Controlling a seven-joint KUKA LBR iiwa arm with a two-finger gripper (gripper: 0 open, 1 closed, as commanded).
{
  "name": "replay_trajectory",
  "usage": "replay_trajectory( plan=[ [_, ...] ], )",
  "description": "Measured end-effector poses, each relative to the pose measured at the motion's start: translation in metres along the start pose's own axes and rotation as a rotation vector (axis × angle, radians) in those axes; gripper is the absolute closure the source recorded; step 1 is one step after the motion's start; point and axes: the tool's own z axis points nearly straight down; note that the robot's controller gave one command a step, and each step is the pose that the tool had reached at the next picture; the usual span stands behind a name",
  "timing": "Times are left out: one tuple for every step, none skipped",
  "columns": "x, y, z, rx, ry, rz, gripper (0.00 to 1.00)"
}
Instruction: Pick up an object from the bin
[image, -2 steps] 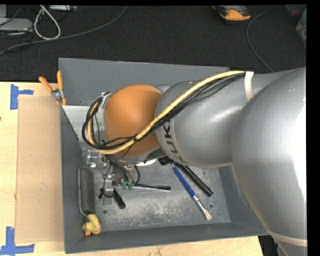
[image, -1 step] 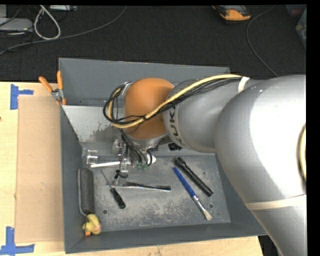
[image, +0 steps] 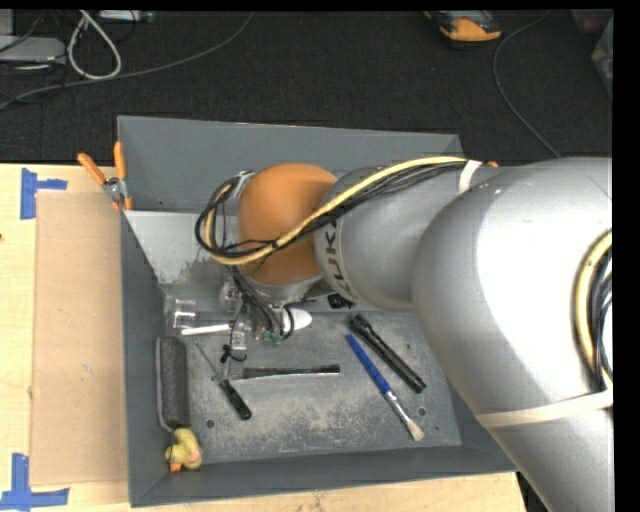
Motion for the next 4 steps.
replay_trajectory(
  plan=[
    [-0.012,-0.016,0.005,0.0,0.0,-0.017,0.0],
    [-0.003,-0.001,0.001,-0.001,0.0,-0.006,0.0],
    [-0.013,-0.019,0.003,-0.002,-0.005,-0.013,1.0],
    [-0.013,-0.019,0.003,-0.003,-0.004,-0.012,1.0]
  ],
)
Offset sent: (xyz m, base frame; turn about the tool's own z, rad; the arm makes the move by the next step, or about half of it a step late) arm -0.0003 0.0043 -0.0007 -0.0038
